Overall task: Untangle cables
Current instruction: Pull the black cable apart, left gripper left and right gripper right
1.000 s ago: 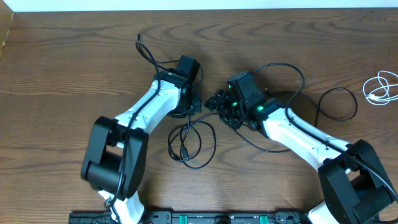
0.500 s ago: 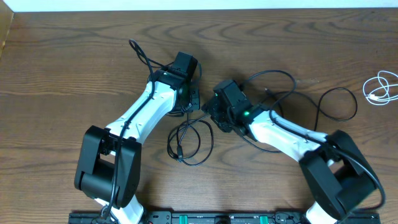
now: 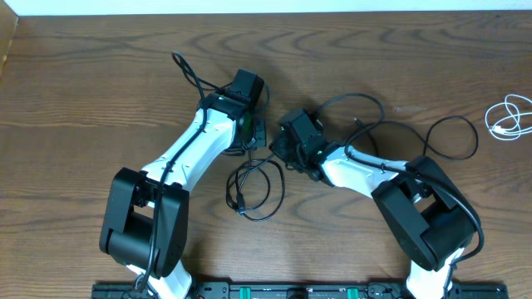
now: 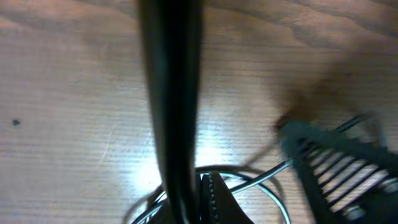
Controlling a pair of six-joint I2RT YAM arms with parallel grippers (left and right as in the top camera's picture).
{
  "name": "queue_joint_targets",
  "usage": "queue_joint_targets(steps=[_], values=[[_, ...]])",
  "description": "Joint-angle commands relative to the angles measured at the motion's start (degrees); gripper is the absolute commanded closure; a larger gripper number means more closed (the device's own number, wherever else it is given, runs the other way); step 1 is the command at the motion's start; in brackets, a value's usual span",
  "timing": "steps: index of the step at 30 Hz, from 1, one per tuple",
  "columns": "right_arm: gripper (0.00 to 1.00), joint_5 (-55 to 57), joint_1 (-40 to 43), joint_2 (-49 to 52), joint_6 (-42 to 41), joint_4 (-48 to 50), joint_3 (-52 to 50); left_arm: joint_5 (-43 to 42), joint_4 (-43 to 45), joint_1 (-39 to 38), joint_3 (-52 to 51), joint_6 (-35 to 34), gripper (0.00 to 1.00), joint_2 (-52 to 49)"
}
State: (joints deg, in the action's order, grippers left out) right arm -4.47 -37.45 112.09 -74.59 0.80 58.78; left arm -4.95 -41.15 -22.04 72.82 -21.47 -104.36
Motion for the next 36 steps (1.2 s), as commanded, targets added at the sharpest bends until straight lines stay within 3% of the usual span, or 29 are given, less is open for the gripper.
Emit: queue_joint_targets(steps=[1,5,11,18,23,31,36], values=[[0.99,-0.8,4.2,-3.9,13.8,-1.5,-0.7,2.1,-2.1,2.3,-0.2,-4.8,0.92,2.2],[0.99,-5.3,8.5,-12.4,25.2,-3.8,-0.7,2.0,-3.8,6.5,-0.2,-5.4,0.92,5.9],[0.99,-3.1,13.1,-27.0,33.5,-10.0,-0.7,2.6,-6.4,15.3,-0.4,-6.2,0.92,8.7],[0.99,6.4,16.8,-43.5,38.4,-12.7,-0.7,7.3,-6.1,25.2,-5.6,-16.5,0.92,8.5],[0.99,22.2,17.7,-51.3,38.9,-16.2,-0.7,6.4,-6.2,31.3,-7.1,-18.8,0.93,8.5],[0.99,50.1,17.9,-54.8,38.7,-22.6,-0.7,4.6,-5.9,34.2,-7.9,-18.9,0.92,8.5],[0.99,61.8,20.2,-54.6,37.0,-24.7,-0.7,9.7,-6.3,35.9,-8.2,-20.1,0.92,8.5]])
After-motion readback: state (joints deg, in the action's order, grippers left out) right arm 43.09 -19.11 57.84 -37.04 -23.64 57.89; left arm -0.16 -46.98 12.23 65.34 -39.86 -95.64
